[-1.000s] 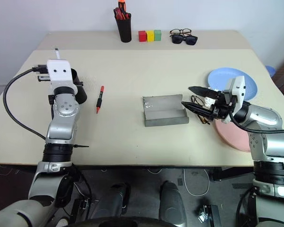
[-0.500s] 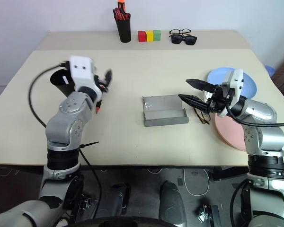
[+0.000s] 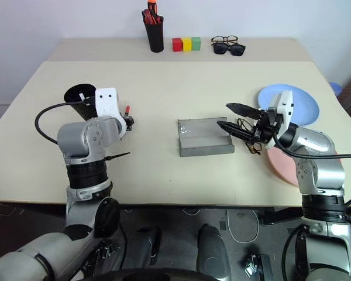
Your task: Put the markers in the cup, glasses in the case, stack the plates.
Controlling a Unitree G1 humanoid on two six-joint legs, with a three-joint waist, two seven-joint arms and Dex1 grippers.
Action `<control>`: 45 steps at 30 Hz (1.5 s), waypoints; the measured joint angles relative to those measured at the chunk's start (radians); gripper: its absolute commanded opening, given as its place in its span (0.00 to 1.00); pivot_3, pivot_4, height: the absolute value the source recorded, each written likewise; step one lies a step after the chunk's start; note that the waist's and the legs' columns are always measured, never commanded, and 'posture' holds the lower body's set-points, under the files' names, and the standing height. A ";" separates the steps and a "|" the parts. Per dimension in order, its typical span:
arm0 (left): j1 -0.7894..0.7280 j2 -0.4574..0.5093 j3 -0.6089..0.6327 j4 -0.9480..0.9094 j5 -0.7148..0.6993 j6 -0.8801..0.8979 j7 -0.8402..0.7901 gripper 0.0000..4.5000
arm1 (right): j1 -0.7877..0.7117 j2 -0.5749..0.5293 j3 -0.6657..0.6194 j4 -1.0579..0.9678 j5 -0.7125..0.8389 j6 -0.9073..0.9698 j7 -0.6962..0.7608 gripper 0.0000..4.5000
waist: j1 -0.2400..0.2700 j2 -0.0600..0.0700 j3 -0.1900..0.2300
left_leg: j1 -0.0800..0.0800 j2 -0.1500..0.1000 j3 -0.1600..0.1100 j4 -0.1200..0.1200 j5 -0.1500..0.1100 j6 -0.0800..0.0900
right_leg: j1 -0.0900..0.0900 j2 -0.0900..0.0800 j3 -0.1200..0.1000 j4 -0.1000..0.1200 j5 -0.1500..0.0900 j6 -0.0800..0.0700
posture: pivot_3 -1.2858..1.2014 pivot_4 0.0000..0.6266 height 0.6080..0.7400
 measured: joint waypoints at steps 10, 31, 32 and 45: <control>-0.161 0.029 0.103 0.345 0.020 -0.064 0.052 0.65 | 0.032 0.000 -0.004 -0.003 0.000 -0.018 -0.027 0.64 | -0.001 0.000 0.000 | 0.000 0.000 0.000 0.000 0.000 0.000 | 0.000 0.000 0.000 0.000 0.000 0.000 | 0.52 0.24 1.00; -0.253 0.068 0.123 0.593 -0.018 -0.161 0.055 0.01 | 0.098 -0.010 -0.054 -0.056 0.003 -0.018 -0.069 0.64 | -0.003 0.000 0.000 | 0.000 0.000 0.000 0.000 0.000 0.000 | 0.000 0.000 0.000 0.000 0.000 0.001 | 0.52 0.24 1.00; -0.240 0.064 0.100 0.555 -0.038 -0.143 0.015 0.01 | 0.098 -0.010 -0.056 -0.056 0.003 -0.017 -0.071 0.64 | -0.003 0.000 0.000 | 0.000 0.000 0.000 0.000 0.000 0.000 | 0.000 0.000 0.000 0.000 0.000 0.001 | 0.52 0.24 1.00; 0.107 0.211 -0.315 -0.048 0.061 -1.019 -0.215 0.01 | 0.064 0.063 -0.076 -0.048 0.073 -0.042 -0.056 0.64 | -0.007 0.002 -0.001 | 0.004 0.002 0.004 -0.003 0.001 -0.002 | -0.001 0.001 0.004 0.000 0.002 -0.002 | 0.52 0.24 1.00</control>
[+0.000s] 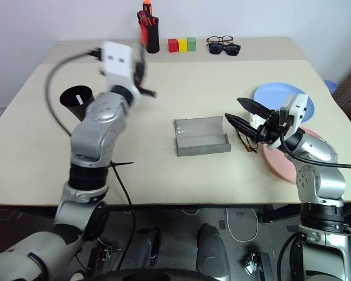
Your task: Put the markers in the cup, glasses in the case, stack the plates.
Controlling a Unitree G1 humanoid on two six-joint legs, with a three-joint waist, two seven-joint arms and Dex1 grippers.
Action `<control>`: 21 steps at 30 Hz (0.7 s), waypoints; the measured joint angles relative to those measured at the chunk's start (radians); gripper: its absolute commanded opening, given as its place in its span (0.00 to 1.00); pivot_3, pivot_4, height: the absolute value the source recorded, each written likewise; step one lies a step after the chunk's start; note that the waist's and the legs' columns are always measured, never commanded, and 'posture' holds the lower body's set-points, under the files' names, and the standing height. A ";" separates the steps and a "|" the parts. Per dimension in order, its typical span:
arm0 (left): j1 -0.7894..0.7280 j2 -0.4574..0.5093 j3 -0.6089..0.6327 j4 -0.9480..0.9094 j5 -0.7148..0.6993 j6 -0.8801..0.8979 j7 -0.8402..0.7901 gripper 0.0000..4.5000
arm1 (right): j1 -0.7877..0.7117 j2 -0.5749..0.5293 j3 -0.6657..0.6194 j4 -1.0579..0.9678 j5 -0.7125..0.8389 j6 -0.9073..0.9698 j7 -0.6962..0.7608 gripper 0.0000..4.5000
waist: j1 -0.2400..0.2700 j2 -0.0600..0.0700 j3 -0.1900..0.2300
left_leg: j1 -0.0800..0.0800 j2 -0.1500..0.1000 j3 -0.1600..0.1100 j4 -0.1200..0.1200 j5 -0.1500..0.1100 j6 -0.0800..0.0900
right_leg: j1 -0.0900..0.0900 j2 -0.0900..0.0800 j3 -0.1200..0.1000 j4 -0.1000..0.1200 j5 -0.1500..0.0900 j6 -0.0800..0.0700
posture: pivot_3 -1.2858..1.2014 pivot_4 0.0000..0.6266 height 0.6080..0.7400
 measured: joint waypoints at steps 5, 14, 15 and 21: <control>0.047 0.072 0.075 0.167 0.117 -0.332 0.136 0.01 | -0.013 -0.002 0.046 -0.002 0.046 0.023 0.123 0.64 | 0.013 0.000 0.000 | -0.002 -0.001 -0.001 0.003 -0.001 0.001 | 0.001 0.000 0.000 -0.001 0.000 0.001 | 0.52 0.24 1.00; 0.063 0.069 0.126 0.251 0.177 -0.390 0.258 0.01 | -0.086 0.009 0.110 0.063 0.013 -0.017 0.199 0.64 | 0.005 -0.001 0.000 | -0.003 -0.001 -0.001 0.005 -0.001 0.003 | 0.001 0.000 -0.001 0.000 0.001 0.003 | 0.52 0.24 1.00; 0.073 0.068 0.126 0.251 0.177 -0.390 0.261 0.01 | -0.086 0.009 0.114 0.068 0.009 -0.019 0.202 0.64 | 0.005 -0.001 0.000 | -0.003 -0.001 -0.001 0.005 -0.001 0.003 | 0.001 0.000 -0.001 0.000 0.001 0.003 | 0.52 0.24 1.00; 0.133 0.061 0.135 0.245 0.186 -0.376 0.278 0.01 | -0.100 0.010 0.118 0.098 0.003 -0.028 0.209 0.64 | 0.005 -0.001 0.000 | -0.003 -0.001 -0.002 0.005 -0.001 0.003 | 0.001 0.000 -0.001 0.000 0.001 0.003 | 0.52 0.24 1.00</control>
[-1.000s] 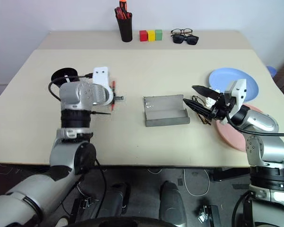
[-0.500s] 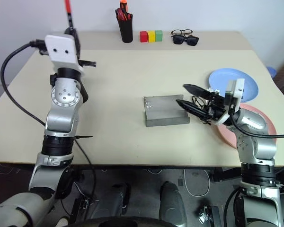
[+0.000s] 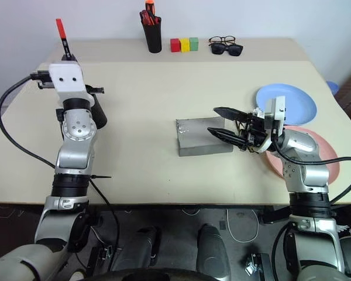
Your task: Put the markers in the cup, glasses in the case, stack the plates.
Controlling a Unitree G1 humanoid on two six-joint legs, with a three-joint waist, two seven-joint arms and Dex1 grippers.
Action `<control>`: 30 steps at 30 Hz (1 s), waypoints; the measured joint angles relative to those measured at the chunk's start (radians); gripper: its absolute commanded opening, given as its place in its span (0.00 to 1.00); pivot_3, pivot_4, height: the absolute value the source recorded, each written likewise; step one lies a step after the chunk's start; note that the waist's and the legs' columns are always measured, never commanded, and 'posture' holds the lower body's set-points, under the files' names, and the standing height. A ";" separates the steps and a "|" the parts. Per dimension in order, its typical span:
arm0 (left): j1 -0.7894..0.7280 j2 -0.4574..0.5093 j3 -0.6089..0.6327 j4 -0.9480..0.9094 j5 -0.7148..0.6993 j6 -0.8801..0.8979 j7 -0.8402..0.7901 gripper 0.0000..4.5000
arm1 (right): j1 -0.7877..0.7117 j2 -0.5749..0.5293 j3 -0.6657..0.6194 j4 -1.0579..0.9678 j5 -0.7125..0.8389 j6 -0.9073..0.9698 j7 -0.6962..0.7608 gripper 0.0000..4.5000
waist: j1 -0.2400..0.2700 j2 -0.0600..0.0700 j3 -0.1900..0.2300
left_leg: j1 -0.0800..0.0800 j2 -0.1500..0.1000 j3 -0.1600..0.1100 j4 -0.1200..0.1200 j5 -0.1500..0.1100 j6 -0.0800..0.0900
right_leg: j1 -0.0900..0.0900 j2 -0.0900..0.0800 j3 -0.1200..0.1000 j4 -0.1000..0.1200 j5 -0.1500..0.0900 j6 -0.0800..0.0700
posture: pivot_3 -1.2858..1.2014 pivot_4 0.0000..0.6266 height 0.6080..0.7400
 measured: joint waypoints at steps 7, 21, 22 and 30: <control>0.063 0.022 0.005 0.070 0.013 -0.069 0.012 0.01 | 0.000 0.000 0.000 0.002 0.000 0.000 -0.006 0.64 | 0.001 0.000 0.000 | 0.000 0.000 0.000 0.000 0.000 0.000 | 0.000 0.000 0.000 0.000 0.000 0.000 | 0.52 0.24 1.00; 0.077 -0.015 -0.013 -0.028 -0.195 0.076 -0.232 0.85 | 0.111 -0.032 -0.076 -0.072 0.004 0.019 -0.081 0.64 | 0.006 0.000 0.000 | -0.001 0.000 0.000 0.000 0.000 0.000 | 0.000 0.000 0.000 0.000 0.000 0.000 | 0.52 0.24 1.00; 0.056 0.021 -0.055 -0.065 -0.239 0.180 -0.339 0.85 | 0.140 -0.042 -0.087 -0.094 0.004 0.029 -0.095 0.64 | 0.008 0.000 0.000 | -0.002 0.000 0.000 0.001 0.000 0.000 | 0.000 0.000 -0.001 0.000 0.000 0.000 | 0.52 0.24 1.00; -0.063 0.133 -0.332 -0.201 -0.458 0.593 -0.915 0.85 | 0.473 -0.101 -0.243 -0.269 0.009 0.098 -0.203 0.64 | -0.008 0.001 0.000 | 0.000 0.001 0.001 0.000 -0.001 0.002 | 0.000 0.001 0.000 0.000 -0.001 0.000 | 0.52 0.24 1.00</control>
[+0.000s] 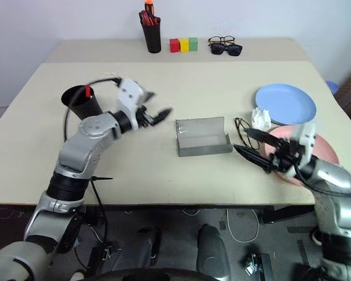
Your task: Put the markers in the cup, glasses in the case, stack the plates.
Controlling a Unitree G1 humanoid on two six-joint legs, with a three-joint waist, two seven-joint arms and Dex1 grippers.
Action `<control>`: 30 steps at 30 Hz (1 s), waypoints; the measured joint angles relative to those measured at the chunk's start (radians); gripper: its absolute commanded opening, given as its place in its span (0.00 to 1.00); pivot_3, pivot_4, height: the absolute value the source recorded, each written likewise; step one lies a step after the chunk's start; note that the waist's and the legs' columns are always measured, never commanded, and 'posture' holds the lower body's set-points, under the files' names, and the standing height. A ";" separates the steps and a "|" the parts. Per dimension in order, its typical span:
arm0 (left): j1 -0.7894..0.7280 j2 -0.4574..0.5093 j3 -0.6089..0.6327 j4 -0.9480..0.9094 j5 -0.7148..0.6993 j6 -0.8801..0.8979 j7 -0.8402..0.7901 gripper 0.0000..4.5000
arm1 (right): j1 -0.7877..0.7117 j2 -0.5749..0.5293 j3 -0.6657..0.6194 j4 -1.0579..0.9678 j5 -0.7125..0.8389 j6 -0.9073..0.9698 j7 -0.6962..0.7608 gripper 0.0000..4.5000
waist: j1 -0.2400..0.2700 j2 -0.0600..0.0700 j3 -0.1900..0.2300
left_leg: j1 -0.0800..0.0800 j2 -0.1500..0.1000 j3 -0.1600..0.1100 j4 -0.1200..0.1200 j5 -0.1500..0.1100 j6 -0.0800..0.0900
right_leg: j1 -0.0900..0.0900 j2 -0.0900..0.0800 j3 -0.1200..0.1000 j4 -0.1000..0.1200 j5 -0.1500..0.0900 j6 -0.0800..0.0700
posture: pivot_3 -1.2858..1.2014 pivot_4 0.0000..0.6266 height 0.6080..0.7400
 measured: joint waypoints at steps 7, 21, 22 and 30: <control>-0.136 0.053 -0.184 0.124 0.018 -0.018 -0.334 0.85 | 0.176 0.023 -0.104 -0.140 -0.002 0.020 -0.116 0.64 | 0.008 0.000 0.000 | -0.002 0.000 0.001 0.006 0.000 0.000 | 0.002 0.000 0.000 -0.001 -0.003 -0.001 | 0.52 0.24 1.00; -0.289 -0.047 -0.370 0.458 0.222 -0.209 -0.588 0.45 | 0.284 0.088 -0.134 -0.271 0.006 0.000 -0.230 0.64 | 0.012 0.000 0.000 | -0.003 0.000 0.000 0.006 -0.001 0.002 | 0.001 -0.001 0.000 -0.002 -0.004 -0.001 | 0.52 0.24 1.00; -0.290 -0.060 -0.375 0.471 0.232 -0.219 -0.591 0.36 | 0.293 0.090 -0.140 -0.274 0.009 -0.002 -0.233 0.64 | 0.012 0.000 0.000 | -0.003 0.000 0.000 0.006 -0.001 0.002 | 0.001 -0.001 0.000 -0.002 -0.004 -0.001 | 0.52 0.24 1.00; -0.290 -0.082 -0.381 0.486 0.265 -0.236 -0.644 0.36 | 0.317 0.092 -0.152 -0.279 0.015 -0.017 -0.242 0.64 | 0.011 -0.001 0.000 | -0.003 0.000 0.000 0.006 -0.002 0.003 | 0.001 -0.001 0.000 -0.002 -0.004 0.000 | 0.52 0.24 1.00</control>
